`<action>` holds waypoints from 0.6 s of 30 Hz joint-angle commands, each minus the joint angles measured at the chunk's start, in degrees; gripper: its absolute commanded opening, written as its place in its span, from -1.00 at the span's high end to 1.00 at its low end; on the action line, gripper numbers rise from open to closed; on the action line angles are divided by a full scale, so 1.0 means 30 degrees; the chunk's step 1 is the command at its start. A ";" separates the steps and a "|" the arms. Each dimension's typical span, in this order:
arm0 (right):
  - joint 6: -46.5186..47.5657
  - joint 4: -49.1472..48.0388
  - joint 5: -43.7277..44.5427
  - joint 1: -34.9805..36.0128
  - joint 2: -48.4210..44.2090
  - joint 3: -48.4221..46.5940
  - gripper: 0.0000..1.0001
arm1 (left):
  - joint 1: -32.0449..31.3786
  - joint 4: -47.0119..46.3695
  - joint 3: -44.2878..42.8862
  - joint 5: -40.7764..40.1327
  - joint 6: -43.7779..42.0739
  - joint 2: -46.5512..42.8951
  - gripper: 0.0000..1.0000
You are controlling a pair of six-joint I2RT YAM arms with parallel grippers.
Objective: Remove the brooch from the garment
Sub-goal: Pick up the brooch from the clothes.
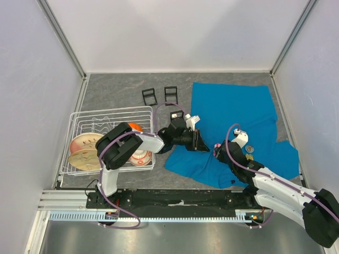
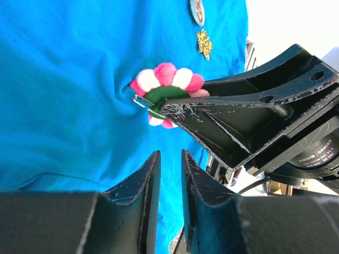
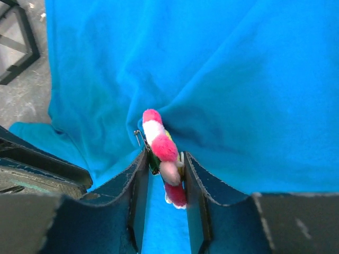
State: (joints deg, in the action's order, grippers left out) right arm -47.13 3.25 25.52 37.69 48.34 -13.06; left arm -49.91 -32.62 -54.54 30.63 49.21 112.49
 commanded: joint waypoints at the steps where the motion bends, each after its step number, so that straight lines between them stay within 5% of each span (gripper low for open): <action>1: -0.0665 0.1408 0.0751 -0.0054 0.0556 -0.0833 0.28 | -0.0062 -0.0142 -0.0627 0.1009 0.0061 0.0501 0.43; 10: -0.0871 0.1351 0.0723 -0.0083 0.0413 -0.0863 0.56 | -0.0795 -0.0024 -0.0217 0.1215 -0.0202 0.0884 0.49; 18: -0.1251 -0.3832 0.0224 -0.0083 -0.1081 0.1947 0.70 | -0.1029 -0.0843 0.0192 0.1771 0.0324 0.0972 0.51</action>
State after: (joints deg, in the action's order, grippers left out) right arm -49.76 1.06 25.67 37.69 47.33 -10.70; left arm -52.80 -31.90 -54.59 33.54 49.21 114.76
